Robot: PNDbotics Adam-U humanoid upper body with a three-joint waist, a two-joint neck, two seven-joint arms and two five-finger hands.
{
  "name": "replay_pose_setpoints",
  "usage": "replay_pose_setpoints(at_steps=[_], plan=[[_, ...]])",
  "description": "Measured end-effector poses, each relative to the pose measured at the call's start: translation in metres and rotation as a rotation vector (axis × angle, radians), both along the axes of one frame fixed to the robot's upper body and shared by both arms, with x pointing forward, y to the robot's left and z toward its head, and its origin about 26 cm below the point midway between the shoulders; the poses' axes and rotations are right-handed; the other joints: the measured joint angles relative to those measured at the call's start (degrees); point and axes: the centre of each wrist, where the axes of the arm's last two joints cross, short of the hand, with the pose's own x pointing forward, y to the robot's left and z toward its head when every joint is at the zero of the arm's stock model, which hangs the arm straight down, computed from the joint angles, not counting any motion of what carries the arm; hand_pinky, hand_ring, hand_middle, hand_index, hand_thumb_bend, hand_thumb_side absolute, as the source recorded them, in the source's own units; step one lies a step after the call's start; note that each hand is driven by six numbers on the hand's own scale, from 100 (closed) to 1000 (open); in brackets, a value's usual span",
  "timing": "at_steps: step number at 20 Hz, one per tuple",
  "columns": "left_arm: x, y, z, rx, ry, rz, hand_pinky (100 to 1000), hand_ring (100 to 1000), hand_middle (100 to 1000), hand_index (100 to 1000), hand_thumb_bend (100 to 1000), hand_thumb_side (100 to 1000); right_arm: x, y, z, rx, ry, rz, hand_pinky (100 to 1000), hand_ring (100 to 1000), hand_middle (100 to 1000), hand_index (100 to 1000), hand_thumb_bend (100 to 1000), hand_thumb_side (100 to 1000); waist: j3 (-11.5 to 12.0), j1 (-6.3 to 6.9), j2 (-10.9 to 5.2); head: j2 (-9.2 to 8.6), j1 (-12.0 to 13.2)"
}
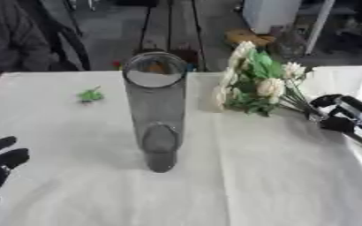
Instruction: Arrange flowers into the vase.
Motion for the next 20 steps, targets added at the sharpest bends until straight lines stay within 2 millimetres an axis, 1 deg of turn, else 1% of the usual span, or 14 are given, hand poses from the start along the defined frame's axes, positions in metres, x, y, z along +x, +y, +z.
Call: replay_pose_setpoints(at_steps=[11, 20], plan=[[0.0000, -0.0001, 0.0000, 0.003, -0.002, -0.005, 858, 792, 814, 841, 886, 621, 0.0009, 0.0023, -0.0021, -0.030, 0.003, 0.007, 760, 861, 754, 828, 267, 580, -0.05, 0.00, 0.01, -0.03, 0.01], [0.0000, -0.0001, 0.0000, 0.004, -0.001, -0.008, 858, 792, 814, 841, 885, 621, 0.0017, 0.0035, -0.0022, -0.069, 0.011, 0.008, 760, 849, 751, 828, 286, 572, -0.01, 0.00, 0.01, -0.04, -0.11]])
